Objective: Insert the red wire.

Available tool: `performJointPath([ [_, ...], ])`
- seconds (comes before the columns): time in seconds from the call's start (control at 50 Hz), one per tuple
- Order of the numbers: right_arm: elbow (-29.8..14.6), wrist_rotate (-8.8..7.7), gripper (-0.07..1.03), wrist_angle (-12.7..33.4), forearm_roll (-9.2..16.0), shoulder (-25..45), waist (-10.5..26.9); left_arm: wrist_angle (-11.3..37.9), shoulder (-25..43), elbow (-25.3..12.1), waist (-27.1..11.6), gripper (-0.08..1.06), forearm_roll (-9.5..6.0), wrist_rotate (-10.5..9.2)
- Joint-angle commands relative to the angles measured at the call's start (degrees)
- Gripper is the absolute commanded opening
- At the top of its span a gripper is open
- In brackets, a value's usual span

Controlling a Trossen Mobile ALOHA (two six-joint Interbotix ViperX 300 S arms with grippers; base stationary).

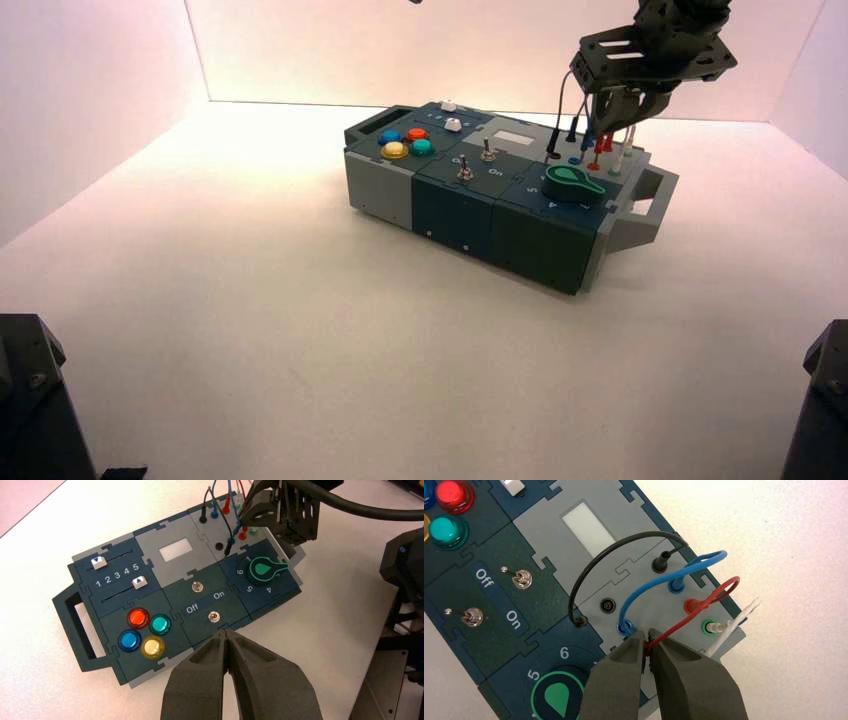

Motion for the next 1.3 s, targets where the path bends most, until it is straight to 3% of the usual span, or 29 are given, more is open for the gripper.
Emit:
performJointPath([
  [0.02, -0.9, 0.09, -0.02, -0.4, -0.2, -1.0, -0.7, -0.3, -0.6, -1.3, -0.4, -0.03, -0.26, 0.53],
  [1.0, -0.5, 0.0, -0.02, -1.1, -0.2, -2.9, -0.6, -0.2, -0.5, -1.3, -0.4, -0.03, -0.26, 0.53],
  [1.3, -0.4, 0.09, -0.02, -1.1, -0.2, -2.9, -0.6, -0.2, 2.4, -1.7, -0.5, -0.03, -0.26, 0.53],
])
